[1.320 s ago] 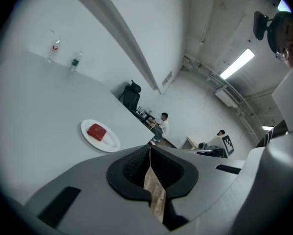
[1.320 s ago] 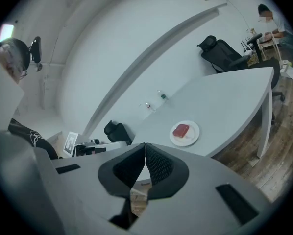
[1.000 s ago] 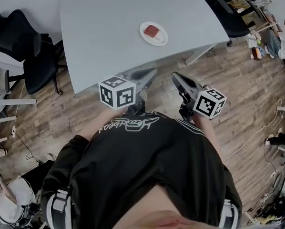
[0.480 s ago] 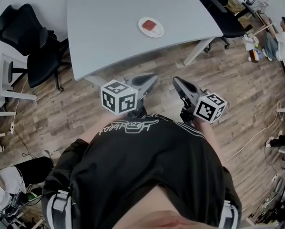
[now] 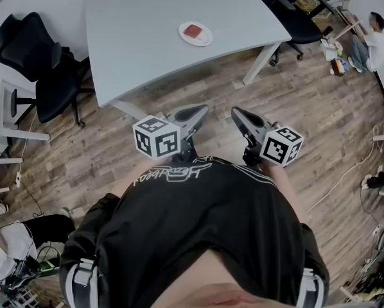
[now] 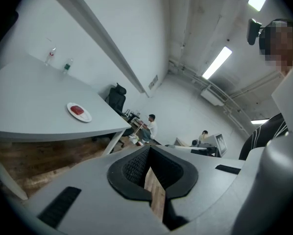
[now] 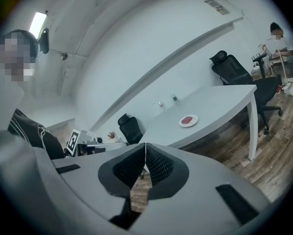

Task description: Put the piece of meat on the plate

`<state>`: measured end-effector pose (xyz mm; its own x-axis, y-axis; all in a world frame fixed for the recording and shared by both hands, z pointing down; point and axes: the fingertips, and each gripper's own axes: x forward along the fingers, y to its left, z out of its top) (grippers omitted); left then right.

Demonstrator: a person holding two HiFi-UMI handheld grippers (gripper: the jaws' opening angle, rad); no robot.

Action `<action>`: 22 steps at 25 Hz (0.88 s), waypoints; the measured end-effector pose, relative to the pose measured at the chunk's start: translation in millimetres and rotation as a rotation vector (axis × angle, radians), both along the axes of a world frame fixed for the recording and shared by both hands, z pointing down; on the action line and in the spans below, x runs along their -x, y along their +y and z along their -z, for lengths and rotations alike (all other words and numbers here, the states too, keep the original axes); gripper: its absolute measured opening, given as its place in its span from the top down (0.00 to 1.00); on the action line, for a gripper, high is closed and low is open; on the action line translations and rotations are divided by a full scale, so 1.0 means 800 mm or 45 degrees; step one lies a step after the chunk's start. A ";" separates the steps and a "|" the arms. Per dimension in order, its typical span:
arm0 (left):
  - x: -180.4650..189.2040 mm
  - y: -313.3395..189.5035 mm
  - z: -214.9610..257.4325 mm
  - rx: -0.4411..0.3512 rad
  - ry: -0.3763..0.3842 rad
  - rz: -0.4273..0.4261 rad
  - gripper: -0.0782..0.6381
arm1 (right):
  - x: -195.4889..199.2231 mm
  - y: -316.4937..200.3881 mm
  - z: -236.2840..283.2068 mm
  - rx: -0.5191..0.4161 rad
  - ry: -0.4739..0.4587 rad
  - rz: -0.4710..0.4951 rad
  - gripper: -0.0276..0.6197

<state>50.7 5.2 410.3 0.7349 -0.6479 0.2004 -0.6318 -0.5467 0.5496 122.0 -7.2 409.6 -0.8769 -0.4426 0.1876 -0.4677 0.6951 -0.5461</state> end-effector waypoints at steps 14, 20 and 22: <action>0.000 0.025 -0.027 0.043 0.025 0.008 0.88 | -0.006 0.030 -0.034 0.050 0.077 0.008 0.94; 0.007 0.031 -0.031 0.050 0.029 0.012 0.88 | 0.002 0.036 -0.035 0.059 0.072 0.016 0.94; 0.012 0.031 -0.032 0.054 0.031 0.019 0.88 | 0.006 0.038 -0.037 0.064 0.074 0.021 0.94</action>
<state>41.4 29.9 436.0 0.7301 -0.6503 0.2099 -0.6259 -0.5132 0.5873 117.3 23.0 439.3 -0.8711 -0.4170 0.2596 -0.4881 0.6755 -0.5527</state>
